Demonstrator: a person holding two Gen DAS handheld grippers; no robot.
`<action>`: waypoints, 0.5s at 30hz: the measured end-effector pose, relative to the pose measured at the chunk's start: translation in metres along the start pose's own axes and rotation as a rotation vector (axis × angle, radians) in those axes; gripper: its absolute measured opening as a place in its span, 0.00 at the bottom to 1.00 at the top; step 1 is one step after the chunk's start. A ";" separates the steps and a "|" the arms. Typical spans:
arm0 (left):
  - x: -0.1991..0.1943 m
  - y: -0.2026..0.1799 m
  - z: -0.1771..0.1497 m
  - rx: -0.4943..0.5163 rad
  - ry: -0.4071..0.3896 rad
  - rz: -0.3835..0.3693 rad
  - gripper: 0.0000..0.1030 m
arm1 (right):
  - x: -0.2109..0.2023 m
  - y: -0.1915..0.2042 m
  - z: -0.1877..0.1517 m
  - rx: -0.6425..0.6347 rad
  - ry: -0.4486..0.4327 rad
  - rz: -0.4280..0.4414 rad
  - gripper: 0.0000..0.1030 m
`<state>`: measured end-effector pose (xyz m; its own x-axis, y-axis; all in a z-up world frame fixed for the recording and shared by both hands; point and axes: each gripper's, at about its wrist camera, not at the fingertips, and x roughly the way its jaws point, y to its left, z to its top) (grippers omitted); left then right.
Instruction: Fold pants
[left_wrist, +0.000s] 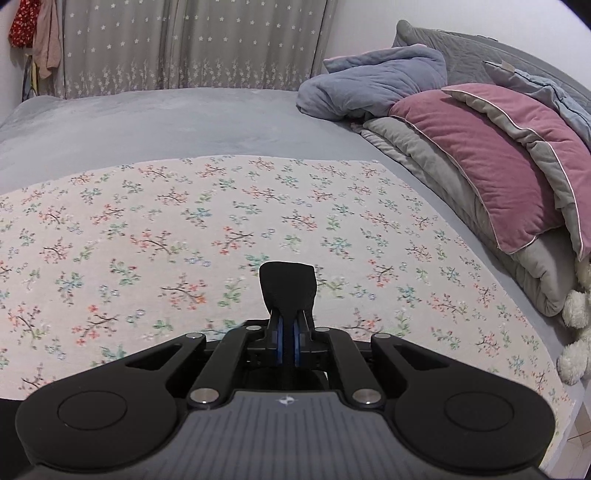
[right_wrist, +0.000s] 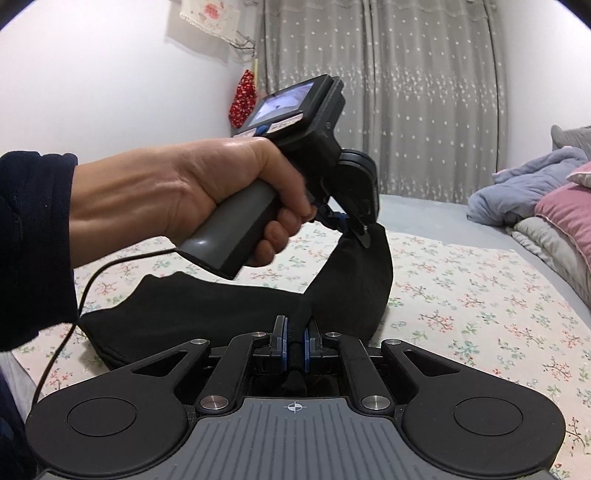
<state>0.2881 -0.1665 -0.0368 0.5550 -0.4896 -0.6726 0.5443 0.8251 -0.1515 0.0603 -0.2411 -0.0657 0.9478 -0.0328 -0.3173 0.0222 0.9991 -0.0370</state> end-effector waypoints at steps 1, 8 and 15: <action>-0.001 0.004 0.000 -0.005 0.001 0.001 0.05 | 0.001 0.002 0.000 -0.006 -0.003 -0.001 0.08; -0.013 0.036 -0.005 -0.030 -0.017 -0.007 0.05 | 0.009 0.026 0.006 -0.067 -0.023 -0.003 0.08; -0.030 0.071 -0.011 -0.067 -0.048 -0.002 0.05 | 0.022 0.058 0.008 -0.105 -0.016 0.050 0.08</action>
<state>0.3030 -0.0903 -0.0354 0.5846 -0.5026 -0.6369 0.5027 0.8406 -0.2018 0.0849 -0.1841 -0.0674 0.9517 0.0185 -0.3066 -0.0582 0.9910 -0.1210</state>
